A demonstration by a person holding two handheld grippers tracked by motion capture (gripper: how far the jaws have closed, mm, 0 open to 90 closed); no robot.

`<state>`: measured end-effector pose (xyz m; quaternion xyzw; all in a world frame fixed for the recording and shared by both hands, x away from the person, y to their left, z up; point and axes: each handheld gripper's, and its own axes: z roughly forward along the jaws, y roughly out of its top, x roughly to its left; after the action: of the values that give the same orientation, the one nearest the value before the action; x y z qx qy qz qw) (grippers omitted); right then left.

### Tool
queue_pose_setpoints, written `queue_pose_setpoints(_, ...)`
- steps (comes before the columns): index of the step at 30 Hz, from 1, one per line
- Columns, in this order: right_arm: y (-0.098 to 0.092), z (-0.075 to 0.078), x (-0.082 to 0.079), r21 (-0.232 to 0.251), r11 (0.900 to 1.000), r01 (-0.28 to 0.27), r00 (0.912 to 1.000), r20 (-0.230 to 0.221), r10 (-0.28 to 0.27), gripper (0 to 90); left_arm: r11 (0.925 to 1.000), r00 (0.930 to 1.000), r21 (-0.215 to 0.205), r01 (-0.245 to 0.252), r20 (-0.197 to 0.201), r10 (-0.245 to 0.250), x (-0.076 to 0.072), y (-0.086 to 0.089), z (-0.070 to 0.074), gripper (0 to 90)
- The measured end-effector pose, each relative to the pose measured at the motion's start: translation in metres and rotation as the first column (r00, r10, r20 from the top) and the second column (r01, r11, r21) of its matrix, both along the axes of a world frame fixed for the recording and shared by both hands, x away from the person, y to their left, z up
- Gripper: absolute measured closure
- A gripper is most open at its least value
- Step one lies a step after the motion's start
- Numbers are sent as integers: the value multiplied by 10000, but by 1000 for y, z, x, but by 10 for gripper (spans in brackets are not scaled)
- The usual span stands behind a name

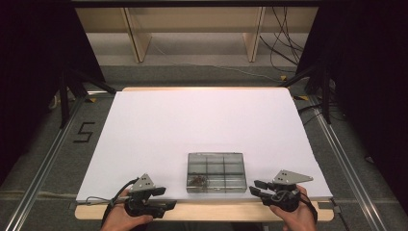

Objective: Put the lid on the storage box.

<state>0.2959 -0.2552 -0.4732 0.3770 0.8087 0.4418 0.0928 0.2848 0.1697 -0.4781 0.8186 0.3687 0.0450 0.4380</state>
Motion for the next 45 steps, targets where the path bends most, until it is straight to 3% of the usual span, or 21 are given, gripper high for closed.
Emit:
queue_pose_setpoints(3,-1,0,-2,221,9990,384,9992,-122,-381,525,9995,10000,300,26,40,-27,2,2,0,346)
queue_pose_setpoints(7,-3,-3,-1,197,9977,641,9978,176,-645,413,9999,9999,33,-122,-84,123,1,0,0,345)
queue_pose_setpoints(8,-3,-3,-4,420,9957,821,9966,48,-824,397,9992,10000,386,-41,23,40,2,1,1,345)
queue_pose_setpoints(9,-5,-3,-3,209,9971,734,9967,328,-741,386,9994,9999,348,74,97,-77,1,1,1,345)
queue_pose_setpoints(10,-4,-4,-6,354,9947,968,9952,90,-972,370,9990,9998,422,171,128,-176,2,2,1,345)
queue_pose_setpoints(13,-6,-6,-6,280,9970,722,9963,449,-734,338,9994,9997,332,-31,250,23,1,0,0,345)
queue_pose_setpoints(18,-7,-9,-11,303,9948,977,9944,369,-988,286,9989,9995,462,-54,314,39,1,0,0,342)
queue_pose_setpoints(22,-9,-11,-11,287,9962,828,9950,545,-842,270,9963,9988,854,-9,489,-33,2,1,-1,341)
queue_pose_setpoints(23,-8,-10,-14,383,9946,968,9947,305,-980,268,9965,9986,840,-29,522,-15,2,1,-1,341)
queue_pose_setpoints(25,-10,-10,-13,145,9966,813,9944,663,-821,267,9990,9996,417,-154,255,144,-1,-2,-2,340)
queue_pose_setpoints(26,-8,-11,-15,344,9953,905,9950,391,-918,265,9981,9994,616,-23,350,2,-1,0,-2,340)
queue_pose_setpoints(27,-9,-12,-13,107,9964,846,9938,712,-852,264,9978,9990,668,35,445,-65,-1,0,-2,340)
queue_pose_setpoints(29,-8,-9,-19,220,9957,902,9955,275,-908,259,9970,9989,775,31,463,-67,-1,0,-2,339)
queue_pose_setpoints(30,-9,-11,-16,105,9973,732,9942,781,-738,254,9987,9991,492,-141,409,121,-3,-2,-3,340)
queue_pose_setpoints(31,-7,-10,-21,354,9955,876,9955,333,-888,253,9971,9986,765,22,519,-61,-3,0,-2,340)
queue_pose_setpoints(35,-8,-10,-21,40,9978,666,9943,836,-667,242,9970,9980,775,34,622,-82,-4,0,-2,333)
queue_pose_setpoints(36,-7,-9,-25,72,9973,738,9961,489,-740,239,9971,9980,757,15,623,-63,-4,0,-2,332)
queue_pose_setpoints(37,-7,-10,-23,-8,9974,721,9941,817,-718,236,9954,9976,960,52,685,-118,-4,1,-2,332)
queue_pose_setpoints(40,-7,-9,-29,83,9974,720,9963,468,-723,232,9955,9973,933,152,705,-218,-5,0,-2,331)
queue_pose_setpoints(41,-8,-11,-27,-61,9982,604,9938,941,-595,232,9957,9971,920,113,741,-182,-5,0,-2,330)
queue_pose_setpoints(45,-6,-9,-34,76,9976,682,9961,564,-685,226,9957,9968,916,102,782,-174,-6,0,-1,326)
